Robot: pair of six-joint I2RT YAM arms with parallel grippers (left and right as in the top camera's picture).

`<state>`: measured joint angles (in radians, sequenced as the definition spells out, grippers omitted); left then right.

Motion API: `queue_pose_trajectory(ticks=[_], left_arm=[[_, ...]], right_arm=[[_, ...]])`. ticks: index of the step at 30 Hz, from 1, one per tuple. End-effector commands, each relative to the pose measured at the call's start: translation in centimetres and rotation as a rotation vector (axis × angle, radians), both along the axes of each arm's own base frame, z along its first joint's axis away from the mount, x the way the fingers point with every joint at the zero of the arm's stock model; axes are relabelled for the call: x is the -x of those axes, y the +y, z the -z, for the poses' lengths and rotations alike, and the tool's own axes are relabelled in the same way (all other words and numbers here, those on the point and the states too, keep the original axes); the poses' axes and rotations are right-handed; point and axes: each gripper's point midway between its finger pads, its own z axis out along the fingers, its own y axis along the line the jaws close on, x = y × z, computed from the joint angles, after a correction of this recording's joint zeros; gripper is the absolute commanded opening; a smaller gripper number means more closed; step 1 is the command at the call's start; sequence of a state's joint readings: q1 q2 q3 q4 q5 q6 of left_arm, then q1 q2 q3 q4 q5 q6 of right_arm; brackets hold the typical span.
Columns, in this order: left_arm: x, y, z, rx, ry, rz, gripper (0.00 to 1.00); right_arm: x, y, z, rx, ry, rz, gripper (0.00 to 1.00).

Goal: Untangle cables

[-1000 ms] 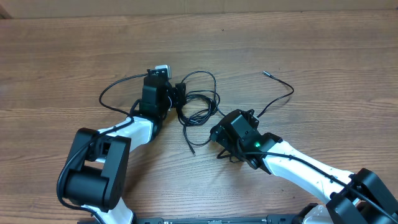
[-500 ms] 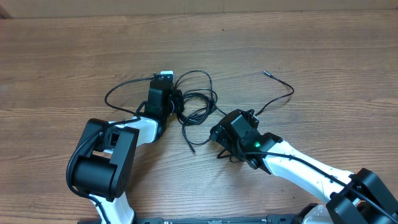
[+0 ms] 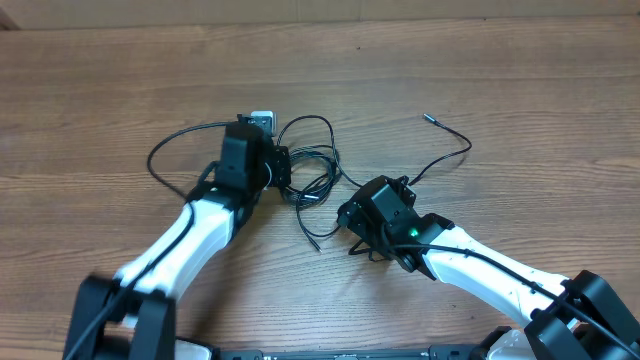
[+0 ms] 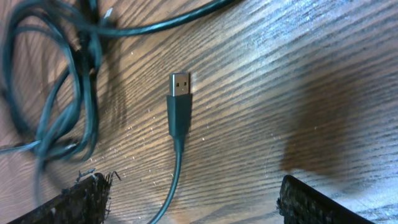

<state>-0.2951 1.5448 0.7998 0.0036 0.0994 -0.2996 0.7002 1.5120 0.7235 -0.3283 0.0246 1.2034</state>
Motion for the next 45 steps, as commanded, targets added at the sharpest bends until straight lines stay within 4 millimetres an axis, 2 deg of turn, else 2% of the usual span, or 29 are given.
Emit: queue_pose_trajectory(ticks=[1, 4, 8, 15, 19, 27, 30, 34, 39, 41, 42, 43, 44, 45], left_arm=[[2.6, -1.6, -4.1, 0.089, -0.014, 0.101, 0.04], [4.6, -2.7, -4.9, 0.162, 0.038, 0.158, 0.04], [5.7, -3.9, -5.1, 0.233, 0.079, 0.213, 0.04], [5.6, -3.9, -5.2, 0.368, 0.176, 0.066, 0.04], [5.4, -4.1, -5.5, 0.531, 0.282, -0.097, 0.04], [5.8, -4.5, -5.6, 0.723, 0.442, -0.278, 0.04], [6.3, -5.1, -5.8, 0.769, 0.492, -0.275, 0.04], [6.6, -5.5, -6.0, 0.805, 0.531, -0.281, 0.04], [6.9, -6.2, -6.5, 0.874, 0.59, -0.295, 0.04], [7.1, -6.9, -7.5, 0.917, 0.606, -0.25, 0.04], [7.2, -7.3, -7.9, 0.934, 0.611, -0.225, 0.04], [7.2, -7.7, -8.7, 0.954, 0.604, -0.181, 0.04], [6.9, -7.9, -9.4, 0.968, 0.579, -0.154, 0.04], [6.7, -8.0, -9.7, 0.974, 0.561, -0.143, 0.04]], right_arm=[[0.4, 0.7, -0.3, -0.041, 0.013, -0.03, 0.86], [0.9, 2.7, -1.1, -0.144, 0.036, -0.087, 0.86], [1.6, 5.6, -2.7, -0.294, 0.054, -0.179, 0.86], [2.9, 7.1, -3.7, -0.391, 0.105, -0.248, 0.85], [2.9, 7.3, -3.8, -0.397, 0.104, -0.249, 0.85], [2.7, 7.2, -3.8, -0.471, 0.246, 0.001, 0.83], [1.9, 6.6, -3.5, -0.468, 0.256, 0.117, 0.79], [1.5, 6.3, -3.4, -0.506, 0.321, 0.278, 0.79], [1.1, 6.1, -3.3, -0.504, 0.305, 0.307, 0.57], [0.9, 5.8, -3.1, -0.49, 0.296, 0.32, 0.4], [0.8, 5.6, -3.0, -0.479, 0.289, 0.331, 0.29], [0.6, 5.1, -2.7, -0.458, 0.275, 0.348, 0.13], [0.5, 4.7, -2.4, -0.431, 0.258, 0.35, 0.04], [0.5, 4.2, -2.1, -0.401, 0.243, 0.341, 0.04]])
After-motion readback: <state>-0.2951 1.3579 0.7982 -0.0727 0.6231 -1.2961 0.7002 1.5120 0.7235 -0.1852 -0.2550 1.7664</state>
